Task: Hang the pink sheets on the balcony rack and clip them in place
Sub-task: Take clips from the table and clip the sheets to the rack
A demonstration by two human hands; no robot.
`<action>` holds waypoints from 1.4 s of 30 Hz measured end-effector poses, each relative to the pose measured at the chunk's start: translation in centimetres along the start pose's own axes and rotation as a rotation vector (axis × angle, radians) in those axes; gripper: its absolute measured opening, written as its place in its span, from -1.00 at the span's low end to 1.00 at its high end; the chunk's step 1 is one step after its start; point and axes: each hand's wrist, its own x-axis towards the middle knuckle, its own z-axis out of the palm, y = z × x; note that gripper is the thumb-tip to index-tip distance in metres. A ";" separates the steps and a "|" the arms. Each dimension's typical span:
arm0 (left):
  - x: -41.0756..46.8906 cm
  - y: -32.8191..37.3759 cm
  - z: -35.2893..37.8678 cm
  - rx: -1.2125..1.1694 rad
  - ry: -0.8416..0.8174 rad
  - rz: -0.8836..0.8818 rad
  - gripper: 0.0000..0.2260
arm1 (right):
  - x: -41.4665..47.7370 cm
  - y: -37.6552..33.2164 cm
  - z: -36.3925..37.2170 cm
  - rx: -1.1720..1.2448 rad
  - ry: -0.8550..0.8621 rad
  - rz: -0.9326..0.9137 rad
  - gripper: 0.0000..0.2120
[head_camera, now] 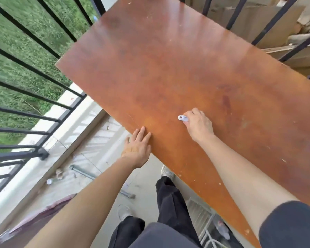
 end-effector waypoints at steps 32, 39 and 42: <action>-92.3 -47.1 29.9 -0.490 1.007 -1.323 -0.50 | -68.6 -80.1 20.5 0.007 -0.406 -1.324 -0.51; -106.4 -53.3 37.0 -0.456 1.104 -1.768 -0.44 | -83.2 -95.0 29.1 0.170 -0.611 -1.482 -0.62; -111.0 -56.4 40.7 -0.495 1.112 -1.889 -0.42 | -89.1 -100.0 33.9 0.226 -0.726 -1.525 -0.66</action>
